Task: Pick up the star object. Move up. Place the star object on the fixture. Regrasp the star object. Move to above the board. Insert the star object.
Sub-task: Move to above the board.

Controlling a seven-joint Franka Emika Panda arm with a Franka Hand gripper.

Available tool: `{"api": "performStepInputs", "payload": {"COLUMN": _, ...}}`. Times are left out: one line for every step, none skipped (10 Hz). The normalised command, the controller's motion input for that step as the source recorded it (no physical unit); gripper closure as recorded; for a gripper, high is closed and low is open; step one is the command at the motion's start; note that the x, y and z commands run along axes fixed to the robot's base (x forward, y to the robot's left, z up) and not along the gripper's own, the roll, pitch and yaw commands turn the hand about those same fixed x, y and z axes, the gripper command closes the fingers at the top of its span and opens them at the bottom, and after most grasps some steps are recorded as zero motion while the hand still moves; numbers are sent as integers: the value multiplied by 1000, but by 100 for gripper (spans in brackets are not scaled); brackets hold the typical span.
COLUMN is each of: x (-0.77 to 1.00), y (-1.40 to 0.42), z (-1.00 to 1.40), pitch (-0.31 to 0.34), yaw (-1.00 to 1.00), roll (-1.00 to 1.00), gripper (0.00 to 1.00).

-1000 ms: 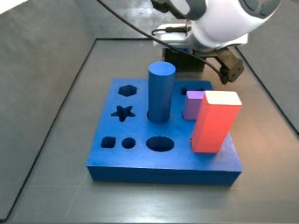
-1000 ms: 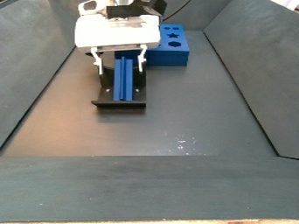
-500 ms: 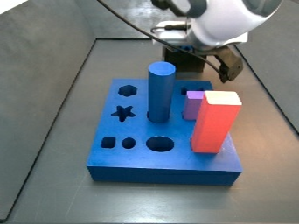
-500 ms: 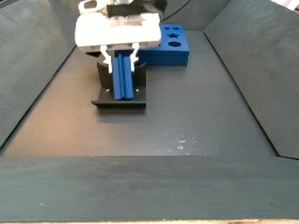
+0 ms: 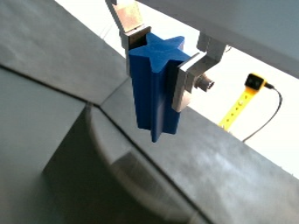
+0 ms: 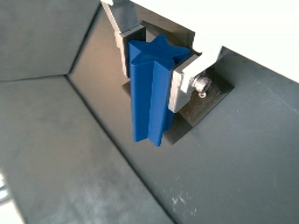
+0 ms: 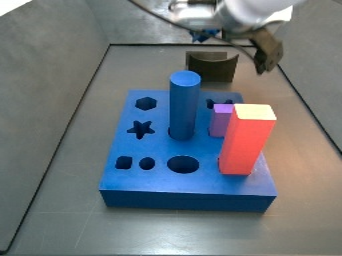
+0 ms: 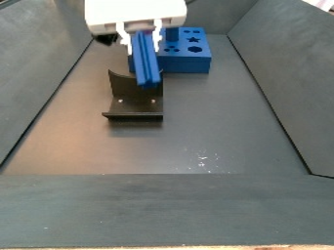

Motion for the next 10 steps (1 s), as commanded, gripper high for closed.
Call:
{"api": "performStepInputs", "payload": {"x": -194, "y": -86, "z": 1000, "pitch": -187, "yaw": 98, "roll": 2, "gripper": 100}}
{"api": "performStepInputs", "payload": {"x": -190, "y": -84, "z": 1000, "pitch": -197, "yaw": 67, "roll": 3, "gripper": 100}}
{"api": "performStepInputs", "payload": {"x": -188, "y": -80, "z": 1000, "pitch": -182, "yaw": 12, "roll": 7, "gripper": 100}}
{"api": "performStepInputs", "payload": {"x": -185, "y": -78, "z": 1000, "pitch": -161, "yaw": -22, "roll": 3, "gripper": 100}}
{"api": "performStepInputs", "payload": {"x": -183, "y": -74, "z": 1000, "pitch": -122, "yaw": -64, "roll": -1, "gripper": 100}}
{"api": "performStepInputs", "payload": {"x": -181, "y": -73, "z": 1000, "pitch": -97, "yaw": -84, "roll": -1, "gripper": 100}}
{"api": "performStepInputs", "payload": {"x": -169, "y": -67, "z": 1000, "pitch": -41, "yaw": -112, "roll": -5, "gripper": 100}}
{"api": "performStepInputs", "payload": {"x": -157, "y": -62, "z": 1000, "pitch": 15, "yaw": -122, "roll": -8, "gripper": 100}}
{"api": "performStepInputs", "payload": {"x": -148, "y": -59, "z": 1000, "pitch": 54, "yaw": -116, "roll": -13, "gripper": 100}}
{"api": "performStepInputs", "payload": {"x": -140, "y": -54, "z": 1000, "pitch": 80, "yaw": -102, "roll": -17, "gripper": 100}}
